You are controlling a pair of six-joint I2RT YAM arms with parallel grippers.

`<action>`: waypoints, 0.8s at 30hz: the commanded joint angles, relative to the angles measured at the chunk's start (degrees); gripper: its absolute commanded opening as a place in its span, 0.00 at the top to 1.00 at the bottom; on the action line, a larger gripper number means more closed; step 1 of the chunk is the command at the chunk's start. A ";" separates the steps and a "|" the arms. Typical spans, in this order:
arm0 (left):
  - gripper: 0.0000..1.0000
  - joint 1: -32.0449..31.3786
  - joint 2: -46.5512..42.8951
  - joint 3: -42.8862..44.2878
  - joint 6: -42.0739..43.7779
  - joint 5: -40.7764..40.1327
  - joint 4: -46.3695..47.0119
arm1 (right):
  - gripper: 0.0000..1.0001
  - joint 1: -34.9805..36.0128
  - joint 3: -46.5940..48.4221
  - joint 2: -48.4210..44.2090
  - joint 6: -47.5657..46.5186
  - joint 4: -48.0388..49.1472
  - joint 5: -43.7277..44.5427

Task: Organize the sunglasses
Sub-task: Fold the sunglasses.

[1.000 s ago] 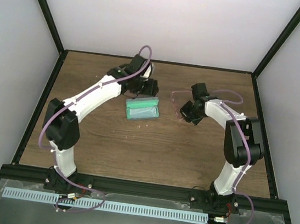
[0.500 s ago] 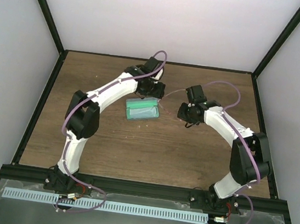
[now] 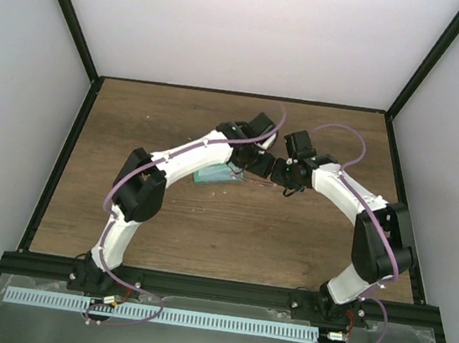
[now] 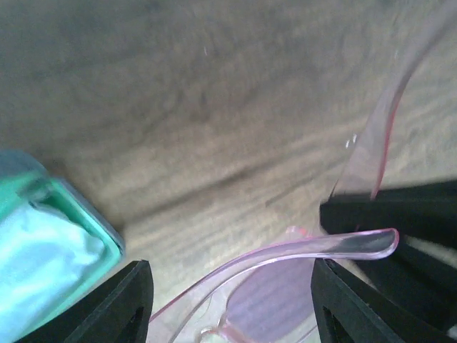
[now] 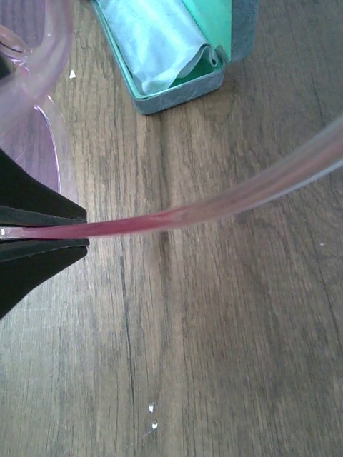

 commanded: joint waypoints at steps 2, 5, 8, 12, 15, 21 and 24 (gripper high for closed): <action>0.38 -1.50 -4.80 -10.17 -2.29 1.40 1.03 | 0.99 -0.38 2.73 0.58 0.28 1.49 -1.31; 0.39 -1.52 -7.40 -14.65 -2.91 1.46 2.18 | 0.99 -0.99 3.28 0.50 0.59 1.61 -2.20; 0.39 -1.51 -9.63 -16.09 -3.23 0.84 3.03 | 0.99 -1.04 3.59 0.72 0.50 1.68 -2.53; 0.37 -0.96 -11.11 -12.61 -4.55 0.46 2.23 | 0.99 -1.05 2.94 0.80 0.69 1.93 -3.38; 0.33 -0.11 -11.70 -8.88 -7.48 -2.11 0.86 | 0.99 -1.21 2.72 0.77 1.08 1.96 -3.61; 0.21 1.39 -16.32 -12.36 -12.85 -8.62 3.26 | 0.99 -5.54 2.98 2.53 8.29 -4.68 -1.74; 0.21 1.41 -16.08 -14.11 -13.73 -7.35 2.75 | 0.99 -9.15 1.77 4.13 11.67 -7.43 -5.67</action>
